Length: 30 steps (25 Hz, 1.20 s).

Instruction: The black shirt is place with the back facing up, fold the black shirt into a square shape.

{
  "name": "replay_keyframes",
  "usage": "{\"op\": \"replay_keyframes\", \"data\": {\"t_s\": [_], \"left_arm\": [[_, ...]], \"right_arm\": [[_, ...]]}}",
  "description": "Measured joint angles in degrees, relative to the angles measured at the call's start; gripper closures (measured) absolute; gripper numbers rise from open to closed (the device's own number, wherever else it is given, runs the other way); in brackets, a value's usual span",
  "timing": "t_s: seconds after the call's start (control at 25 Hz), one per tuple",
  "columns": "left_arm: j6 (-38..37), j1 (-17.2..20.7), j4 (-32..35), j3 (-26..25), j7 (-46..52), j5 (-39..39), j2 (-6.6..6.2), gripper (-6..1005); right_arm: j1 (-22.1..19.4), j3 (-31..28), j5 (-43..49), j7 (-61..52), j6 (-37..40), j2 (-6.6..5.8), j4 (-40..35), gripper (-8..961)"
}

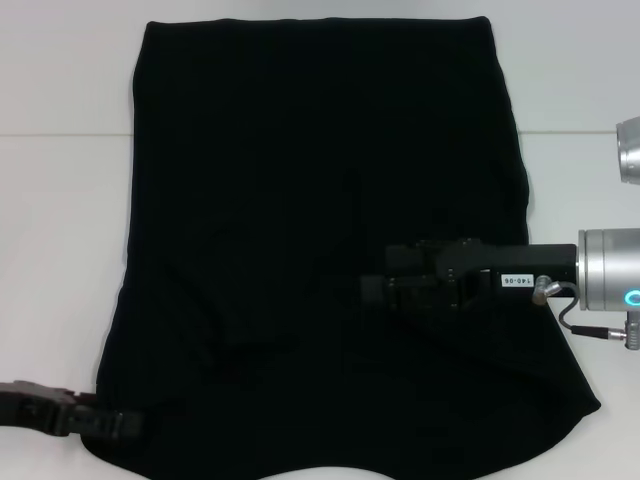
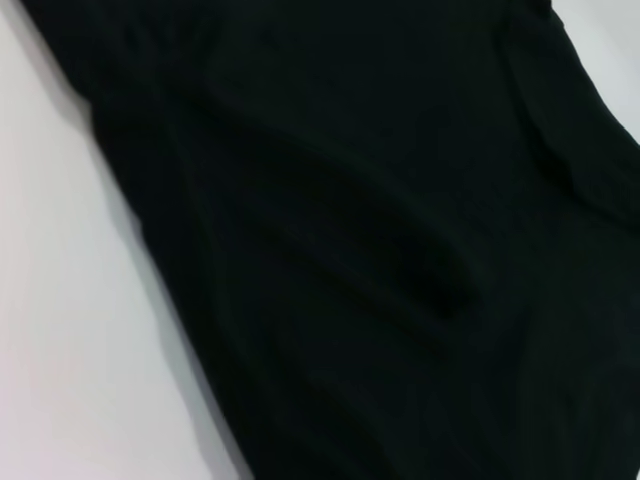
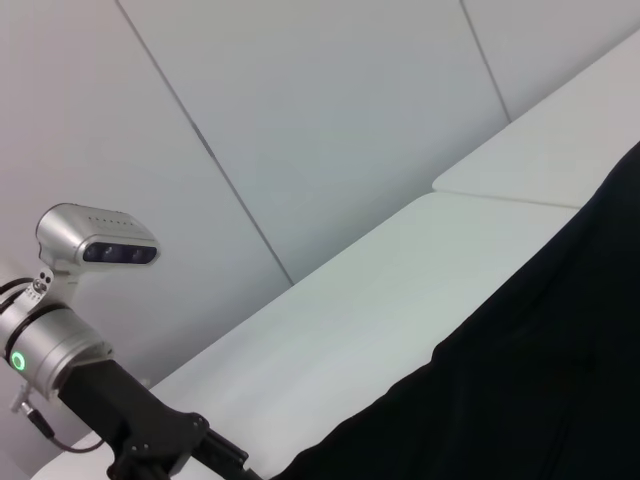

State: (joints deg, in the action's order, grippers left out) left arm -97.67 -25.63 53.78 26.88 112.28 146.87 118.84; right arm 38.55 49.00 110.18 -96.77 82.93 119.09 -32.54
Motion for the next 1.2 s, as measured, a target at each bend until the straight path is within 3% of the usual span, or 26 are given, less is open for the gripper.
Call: {"op": "replay_keyframes", "data": {"t_s": [0.28, 0.92, 1.2], "left_arm": [[2.3, -0.7, 0.2, 2.2, 0.0, 0.1, 0.44, 103], [4.4, -1.4, -0.4, 2.7, 0.0, 1.9, -0.09, 532], [4.1, -1.3, -0.3, 2.7, -0.2, 2.0, -0.04, 827]], "right_arm": [[0.0, -0.1, -0.8, 0.0, 0.1, -0.28, 0.0, 64], [-0.4, -1.5, -0.9, 0.0, 0.3, -0.45, -0.8, 64], [-0.8, -1.5, -0.8, 0.0, 0.6, -0.44, -1.4, 65]]}}
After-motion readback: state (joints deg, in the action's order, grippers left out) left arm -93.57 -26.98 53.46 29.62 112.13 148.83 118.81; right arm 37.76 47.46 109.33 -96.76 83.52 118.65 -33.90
